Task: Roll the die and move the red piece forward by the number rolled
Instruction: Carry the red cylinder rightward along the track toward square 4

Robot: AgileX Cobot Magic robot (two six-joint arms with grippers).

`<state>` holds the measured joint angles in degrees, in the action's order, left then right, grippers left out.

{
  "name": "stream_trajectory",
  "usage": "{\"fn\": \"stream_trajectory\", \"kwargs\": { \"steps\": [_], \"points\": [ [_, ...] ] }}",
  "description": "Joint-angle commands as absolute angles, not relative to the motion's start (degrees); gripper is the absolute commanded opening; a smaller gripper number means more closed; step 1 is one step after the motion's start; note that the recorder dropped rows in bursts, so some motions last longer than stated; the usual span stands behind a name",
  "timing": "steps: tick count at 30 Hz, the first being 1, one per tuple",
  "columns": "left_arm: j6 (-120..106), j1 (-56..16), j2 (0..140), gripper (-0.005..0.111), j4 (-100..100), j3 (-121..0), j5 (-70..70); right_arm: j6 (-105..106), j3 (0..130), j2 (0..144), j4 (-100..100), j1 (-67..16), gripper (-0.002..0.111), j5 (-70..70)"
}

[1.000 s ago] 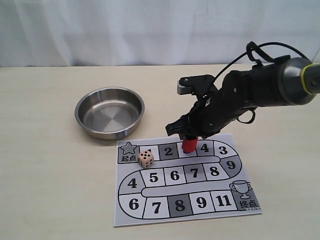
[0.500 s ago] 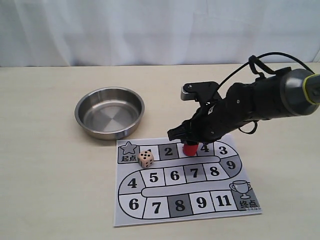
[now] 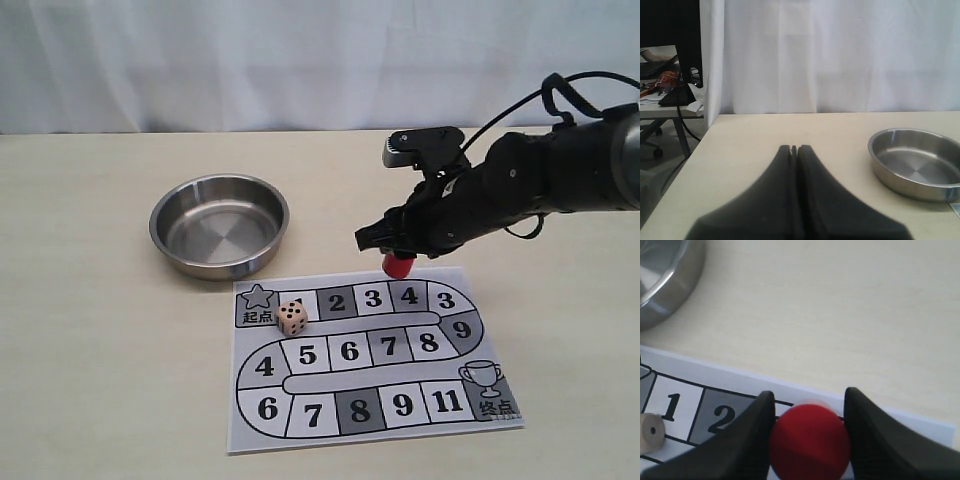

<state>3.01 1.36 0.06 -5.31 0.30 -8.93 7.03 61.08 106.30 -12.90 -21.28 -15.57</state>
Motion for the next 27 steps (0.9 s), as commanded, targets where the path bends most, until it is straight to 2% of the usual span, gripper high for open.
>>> {"fn": "stream_trajectory", "kwargs": {
  "steps": [1,27],
  "points": [
    [3.03,1.36,0.0,0.0,-5.34,0.0,-8.24,8.39,60.31,106.09,-12.09,-20.83,0.004,-15.8],
    [3.03,1.36,0.0,0.0,-5.34,0.0,-8.02,8.39,60.31,111.9,-10.83,-20.7,0.004,-15.35]
  ]
}}
